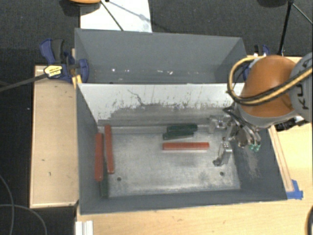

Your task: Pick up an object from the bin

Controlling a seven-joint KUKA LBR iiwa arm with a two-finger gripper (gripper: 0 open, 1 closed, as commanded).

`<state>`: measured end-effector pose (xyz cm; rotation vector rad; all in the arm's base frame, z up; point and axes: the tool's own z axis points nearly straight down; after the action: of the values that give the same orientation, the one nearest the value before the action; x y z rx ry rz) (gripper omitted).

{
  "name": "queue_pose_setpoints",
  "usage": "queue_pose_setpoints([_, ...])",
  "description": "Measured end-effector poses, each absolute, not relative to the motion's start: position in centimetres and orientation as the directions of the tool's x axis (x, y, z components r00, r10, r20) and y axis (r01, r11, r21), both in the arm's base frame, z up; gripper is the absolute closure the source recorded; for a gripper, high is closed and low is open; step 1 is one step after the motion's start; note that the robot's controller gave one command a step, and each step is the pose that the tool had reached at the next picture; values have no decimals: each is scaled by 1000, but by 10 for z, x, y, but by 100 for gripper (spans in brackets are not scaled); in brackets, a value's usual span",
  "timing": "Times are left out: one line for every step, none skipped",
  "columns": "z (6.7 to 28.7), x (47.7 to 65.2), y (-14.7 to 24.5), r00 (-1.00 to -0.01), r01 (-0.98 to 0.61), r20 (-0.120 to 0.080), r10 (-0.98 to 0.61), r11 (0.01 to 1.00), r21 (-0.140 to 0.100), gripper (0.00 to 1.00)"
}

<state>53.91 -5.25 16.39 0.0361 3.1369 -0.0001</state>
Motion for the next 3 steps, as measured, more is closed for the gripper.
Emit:
queue_pose_setpoints([125,548,-53,-975,-223,-3,-223,975,0,0])
queue_pose_setpoints([79,554,-47,-991,-134,-4,-134,991,0,0])
queue_pose_setpoints([71,590,-38,-975,-221,-4,-221,975,0,100])
